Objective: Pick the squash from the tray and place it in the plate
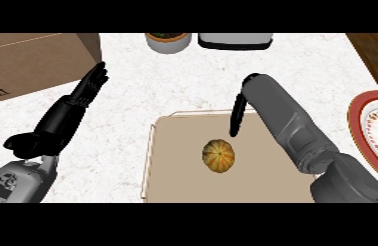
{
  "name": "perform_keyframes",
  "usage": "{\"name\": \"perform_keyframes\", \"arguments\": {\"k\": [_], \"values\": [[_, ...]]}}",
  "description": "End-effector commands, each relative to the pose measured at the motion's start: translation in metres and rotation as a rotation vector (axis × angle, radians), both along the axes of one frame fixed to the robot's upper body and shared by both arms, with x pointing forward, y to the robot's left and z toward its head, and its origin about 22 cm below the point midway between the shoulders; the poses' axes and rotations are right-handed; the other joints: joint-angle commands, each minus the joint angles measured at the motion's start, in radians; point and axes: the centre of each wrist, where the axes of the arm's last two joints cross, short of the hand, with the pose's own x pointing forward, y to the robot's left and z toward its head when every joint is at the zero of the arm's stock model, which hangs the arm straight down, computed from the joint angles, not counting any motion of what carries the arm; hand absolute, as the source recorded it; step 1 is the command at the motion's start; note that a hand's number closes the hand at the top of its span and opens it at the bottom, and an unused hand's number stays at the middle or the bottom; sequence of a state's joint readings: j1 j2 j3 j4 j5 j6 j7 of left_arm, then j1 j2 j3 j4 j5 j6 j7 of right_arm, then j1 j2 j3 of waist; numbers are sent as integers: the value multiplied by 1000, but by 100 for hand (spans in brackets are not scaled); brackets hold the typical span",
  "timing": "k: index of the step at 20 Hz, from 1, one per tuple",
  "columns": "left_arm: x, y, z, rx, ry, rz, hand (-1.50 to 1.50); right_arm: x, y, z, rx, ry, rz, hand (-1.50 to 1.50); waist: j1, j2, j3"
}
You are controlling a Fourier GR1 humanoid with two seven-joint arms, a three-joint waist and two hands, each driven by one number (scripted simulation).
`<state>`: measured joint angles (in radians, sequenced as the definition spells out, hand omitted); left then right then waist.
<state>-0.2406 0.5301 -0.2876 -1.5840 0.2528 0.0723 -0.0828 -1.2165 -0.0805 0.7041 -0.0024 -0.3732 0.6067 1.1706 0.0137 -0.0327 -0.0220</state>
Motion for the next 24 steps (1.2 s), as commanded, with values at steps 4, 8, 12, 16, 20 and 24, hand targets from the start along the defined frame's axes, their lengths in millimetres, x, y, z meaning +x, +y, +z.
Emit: {"name": "perform_keyframes", "arguments": {"k": [4,8,12,16,20,24], "values": [[3,-12,2,2,0,-12,0,-25,19,-42,-77,276,39,-150,11,27,20],[2,-8,1,16,6,-2,0,-34,17,-57,-88,276,40,-150,14,24,20],[-2,-1,-6,4,21,3,0,-39,19,-63,18,309,116,150,2,21,20],[1,-5,-2,15,11,-1,0,-38,35,-53,-2,231,179,150,11,25,20],[-3,1,-3,-4,1,25,0,-28,-54,-56,-214,187,-84,150,-21,26,19],[0,9,0,17,-7,66,0,-19,-212,17,-412,-50,-429,150,-145,55,3]]}}
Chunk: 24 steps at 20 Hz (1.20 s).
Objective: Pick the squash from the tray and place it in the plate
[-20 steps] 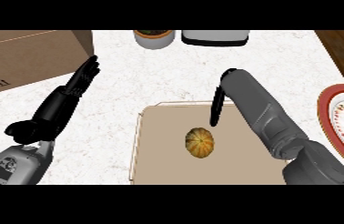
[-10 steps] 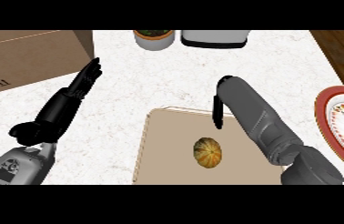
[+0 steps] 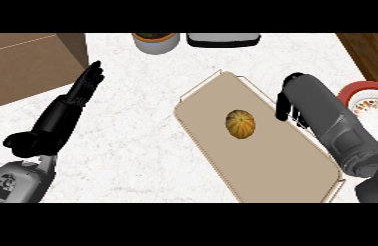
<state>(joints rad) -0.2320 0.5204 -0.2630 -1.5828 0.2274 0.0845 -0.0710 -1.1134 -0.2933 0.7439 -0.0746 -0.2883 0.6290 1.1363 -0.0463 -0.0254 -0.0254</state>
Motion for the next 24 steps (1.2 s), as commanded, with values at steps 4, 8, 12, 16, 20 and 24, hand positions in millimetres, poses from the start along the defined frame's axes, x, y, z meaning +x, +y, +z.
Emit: {"name": "perform_keyframes", "arguments": {"k": [4,8,12,16,20,24], "values": [[0,9,4,6,-25,49,0,-45,-200,58,-443,-121,-558,150,-103,79,8],[0,12,10,5,-57,59,0,-79,-265,104,-668,-192,-755,150,-58,106,12],[0,8,14,3,-81,34,0,-111,-308,144,-860,-249,-929,150,2,127,18],[1,1,20,-1,-99,-9,0,-142,-338,178,-1024,-284,-1063,150,57,142,22],[1,-6,25,-13,-126,-54,0,-168,-358,203,-1168,-309,-1164,150,116,154,24],[1,-11,28,-10,-142,-87,0,-201,-378,219,-1304,-293,-1199,150,137,167,26]]}}
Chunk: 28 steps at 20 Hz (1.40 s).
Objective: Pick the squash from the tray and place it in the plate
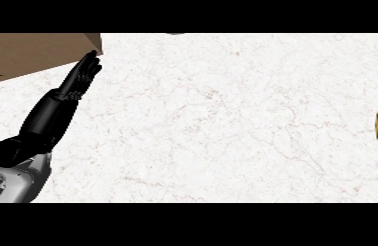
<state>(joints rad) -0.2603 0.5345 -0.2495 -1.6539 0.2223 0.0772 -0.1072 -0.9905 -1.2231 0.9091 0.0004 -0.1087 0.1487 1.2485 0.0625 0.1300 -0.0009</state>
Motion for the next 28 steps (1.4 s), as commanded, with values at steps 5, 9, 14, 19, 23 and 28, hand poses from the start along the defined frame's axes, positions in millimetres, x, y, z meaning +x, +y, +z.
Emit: {"name": "perform_keyframes", "arguments": {"k": [5,9,14,19,23,28], "values": [[0,-11,6,7,-26,-73,0,-51,-28,27,-253,67,-353,150,66,15,7],[0,-17,5,-3,-17,-89,0,-74,-37,39,-310,76,-403,150,66,5,7],[-2,-20,4,-1,-18,-109,0,-93,-44,43,-381,98,-439,150,78,-2,11],[-2,-22,2,-5,-2,-112,0,-113,-51,50,-453,128,-474,150,84,-10,11],[0,-24,4,2,-1,-114,0,-124,-54,47,-478,183,-490,150,72,-17,11],[0,-22,3,4,10,-104,0,-131,-57,39,-449,204,-508,150,61,-29,12]]}}
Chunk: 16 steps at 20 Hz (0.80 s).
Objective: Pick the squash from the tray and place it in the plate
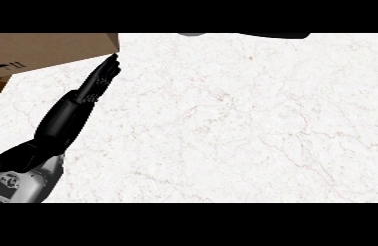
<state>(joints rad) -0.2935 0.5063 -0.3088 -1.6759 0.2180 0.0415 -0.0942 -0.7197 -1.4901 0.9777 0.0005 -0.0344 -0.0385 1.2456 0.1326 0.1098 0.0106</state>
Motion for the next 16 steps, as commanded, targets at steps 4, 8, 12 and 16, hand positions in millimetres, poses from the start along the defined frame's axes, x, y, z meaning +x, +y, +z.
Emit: {"name": "perform_keyframes", "arguments": {"k": [4,8,12,16], "values": [[0,3,-5,-6,24,23,0,-5,-2,-9,-54,-154,-230,150,-24,-20,1],[-1,8,-9,-6,37,57,0,-8,-4,-18,-12,-249,-241,-150,-63,-30,6],[-2,7,-10,-12,43,55,0,-10,-5,-35,-23,-276,-243,-150,-60,-24,2],[0,8,-7,1,34,51,0,-14,-6,-51,-69,-278,-240,-150,-40,-21,-3]]}}
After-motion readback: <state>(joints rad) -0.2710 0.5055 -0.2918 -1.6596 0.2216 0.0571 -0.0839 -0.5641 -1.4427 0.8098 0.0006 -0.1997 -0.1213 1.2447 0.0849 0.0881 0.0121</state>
